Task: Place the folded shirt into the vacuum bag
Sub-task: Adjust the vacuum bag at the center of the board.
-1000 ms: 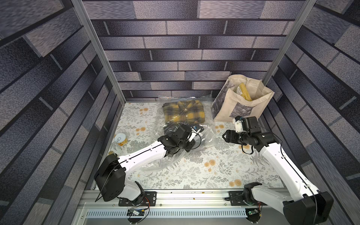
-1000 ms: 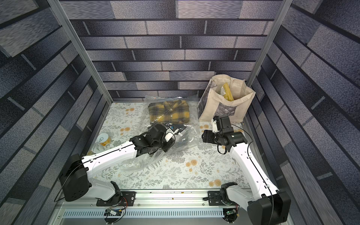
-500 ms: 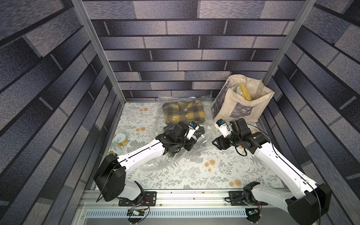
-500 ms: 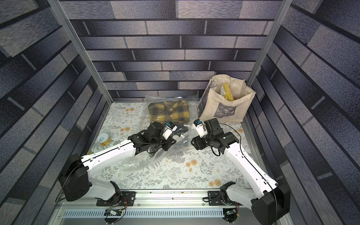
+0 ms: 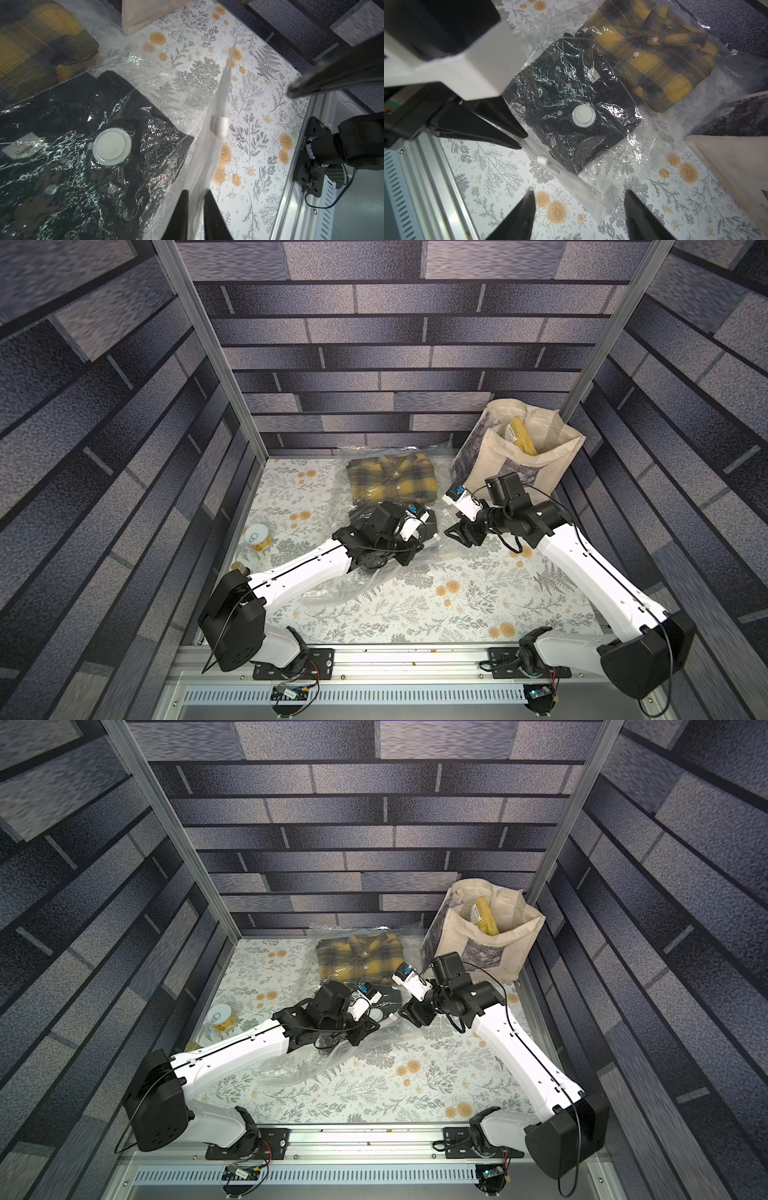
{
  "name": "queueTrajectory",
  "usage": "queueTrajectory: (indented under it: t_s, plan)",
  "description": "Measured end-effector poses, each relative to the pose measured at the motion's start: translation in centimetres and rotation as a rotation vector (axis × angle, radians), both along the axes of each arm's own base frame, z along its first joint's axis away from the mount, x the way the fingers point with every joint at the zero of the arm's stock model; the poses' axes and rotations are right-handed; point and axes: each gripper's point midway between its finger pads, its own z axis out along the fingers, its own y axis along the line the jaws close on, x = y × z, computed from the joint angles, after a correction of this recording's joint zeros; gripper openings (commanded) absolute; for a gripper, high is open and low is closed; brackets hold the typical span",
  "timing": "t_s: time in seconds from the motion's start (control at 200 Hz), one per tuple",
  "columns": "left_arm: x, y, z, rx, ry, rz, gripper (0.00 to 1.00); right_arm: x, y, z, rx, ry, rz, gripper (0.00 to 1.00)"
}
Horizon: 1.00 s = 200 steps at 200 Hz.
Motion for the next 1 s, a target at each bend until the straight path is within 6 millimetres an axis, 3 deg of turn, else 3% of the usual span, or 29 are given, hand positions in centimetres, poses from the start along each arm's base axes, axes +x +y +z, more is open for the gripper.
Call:
queueTrajectory:
  t_s: [0.14, 0.321, 0.521, 0.731, 0.832, 0.897, 0.977, 1.002]
  plan:
    - [0.0, 0.0, 0.0, 0.003, -0.005, -0.006, 0.14, 0.2, 0.1, -2.1, -0.022, 0.070, 0.028, 0.66]
    - [0.0, 0.0, 0.0, 0.005, -0.010, -0.010, 0.14, -0.1, 0.6, -2.0, 0.035, 0.104, 0.070, 0.60]
    - [0.0, 0.1, -0.1, 0.007, -0.009, -0.008, 0.13, -0.6, 1.3, -3.0, 0.060, 0.170, 0.103, 0.35]
    - [0.2, 0.3, -0.1, 0.008, -0.007, -0.001, 0.12, -0.4, 1.1, -3.5, 0.056, 0.172, 0.095, 0.28]
    - [0.4, 0.5, -0.3, 0.012, -0.005, 0.004, 0.14, -0.5, 1.1, -3.7, 0.057, 0.179, 0.091, 0.10]
    - [0.5, 0.6, -0.4, 0.017, -0.006, 0.009, 0.24, -0.5, 1.2, -3.6, 0.066, 0.186, 0.088, 0.01]
    - [0.6, 0.9, -0.5, 0.030, -0.007, 0.017, 0.58, -0.6, 1.4, -3.4, 0.082, 0.195, 0.086, 0.00]
    - [0.5, 1.0, -0.5, 0.035, 0.000, 0.020, 0.64, -0.6, 1.5, -3.3, 0.088, 0.198, 0.083, 0.00]
